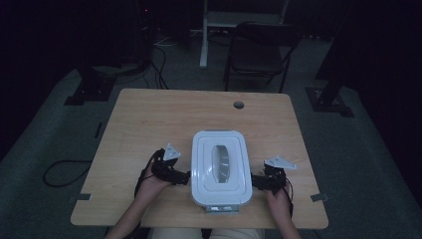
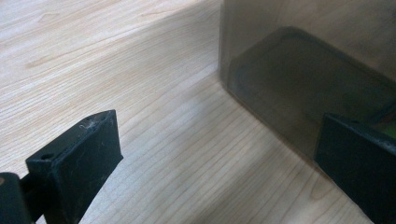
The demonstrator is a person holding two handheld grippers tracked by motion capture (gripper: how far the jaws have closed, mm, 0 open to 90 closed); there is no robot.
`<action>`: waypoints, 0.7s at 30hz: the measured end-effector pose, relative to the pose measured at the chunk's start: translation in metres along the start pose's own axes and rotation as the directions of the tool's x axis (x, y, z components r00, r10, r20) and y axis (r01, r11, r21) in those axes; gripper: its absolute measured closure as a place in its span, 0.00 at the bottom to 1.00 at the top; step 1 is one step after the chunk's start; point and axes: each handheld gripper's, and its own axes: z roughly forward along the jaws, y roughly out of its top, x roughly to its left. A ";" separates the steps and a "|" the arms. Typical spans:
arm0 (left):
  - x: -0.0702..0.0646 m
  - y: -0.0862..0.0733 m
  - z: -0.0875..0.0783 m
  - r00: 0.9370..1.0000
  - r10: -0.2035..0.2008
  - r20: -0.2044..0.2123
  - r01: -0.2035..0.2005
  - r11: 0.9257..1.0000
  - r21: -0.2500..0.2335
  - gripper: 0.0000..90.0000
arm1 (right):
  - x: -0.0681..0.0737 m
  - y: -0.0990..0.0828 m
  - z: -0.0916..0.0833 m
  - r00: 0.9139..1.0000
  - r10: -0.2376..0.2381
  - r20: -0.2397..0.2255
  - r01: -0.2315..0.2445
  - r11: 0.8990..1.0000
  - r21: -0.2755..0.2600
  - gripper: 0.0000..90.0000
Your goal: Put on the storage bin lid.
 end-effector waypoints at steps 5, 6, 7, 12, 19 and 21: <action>0.002 -0.002 0.000 1.000 -0.007 0.010 0.007 1.000 0.002 0.02 | -0.002 0.000 -0.002 1.000 0.003 0.008 -0.003 1.000 -0.005 0.14; 0.002 -0.002 0.000 1.000 -0.007 0.010 0.007 1.000 0.002 0.02 | -0.002 0.000 -0.002 1.000 0.003 0.008 -0.003 1.000 -0.005 0.14; 0.003 -0.002 -0.001 1.000 -0.006 0.003 0.006 1.000 0.001 0.02 | -0.003 -0.001 -0.002 1.000 0.003 0.009 -0.003 1.000 -0.003 0.14; 0.008 -0.003 -0.005 1.000 -0.019 -0.007 0.019 1.000 -0.011 0.02 | -0.004 0.000 -0.005 1.000 -0.003 0.018 0.003 1.000 -0.010 0.14; 0.019 -0.009 -0.012 0.999 -0.037 -0.007 0.037 0.999 -0.016 0.02 | -0.008 0.001 -0.010 1.000 0.014 0.008 -0.014 0.999 -0.040 0.14; 0.024 -0.011 -0.014 0.998 -0.059 -0.001 0.059 0.998 -0.027 0.02 | -0.007 0.000 -0.012 1.000 0.009 0.022 -0.007 0.999 -0.049 0.14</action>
